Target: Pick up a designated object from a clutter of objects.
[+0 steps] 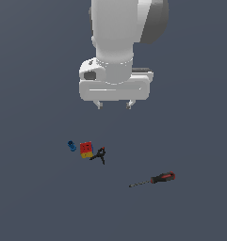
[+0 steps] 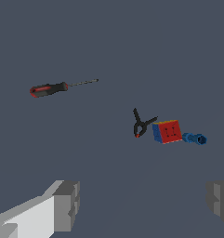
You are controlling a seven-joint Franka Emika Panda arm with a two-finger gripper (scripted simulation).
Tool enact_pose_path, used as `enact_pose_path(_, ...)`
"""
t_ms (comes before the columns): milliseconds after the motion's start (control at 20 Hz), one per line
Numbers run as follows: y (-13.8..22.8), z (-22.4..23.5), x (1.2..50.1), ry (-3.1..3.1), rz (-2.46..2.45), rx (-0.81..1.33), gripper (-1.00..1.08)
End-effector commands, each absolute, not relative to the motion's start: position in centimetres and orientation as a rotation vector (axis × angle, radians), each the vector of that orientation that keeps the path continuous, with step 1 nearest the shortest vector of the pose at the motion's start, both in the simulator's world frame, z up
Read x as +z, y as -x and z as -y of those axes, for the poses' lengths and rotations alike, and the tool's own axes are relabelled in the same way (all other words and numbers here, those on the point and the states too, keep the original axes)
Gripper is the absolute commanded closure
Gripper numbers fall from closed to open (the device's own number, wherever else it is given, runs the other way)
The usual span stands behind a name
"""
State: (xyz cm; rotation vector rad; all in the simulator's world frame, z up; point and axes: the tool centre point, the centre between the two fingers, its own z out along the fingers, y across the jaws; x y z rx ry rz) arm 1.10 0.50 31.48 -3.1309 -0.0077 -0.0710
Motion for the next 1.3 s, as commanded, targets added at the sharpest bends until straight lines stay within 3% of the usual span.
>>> enact_pose_path(0,-1.1,-0.5,31.5,3.131,0.008,-0.071,-0.92)
enact_pose_path(450,-2.2,-0.9,33.6,3.149,0.064,-0.164,-0.92)
enact_pose_path(1250,-4.3,-2.0,32.1,3.136,-0.12,-0.146,-0.92)
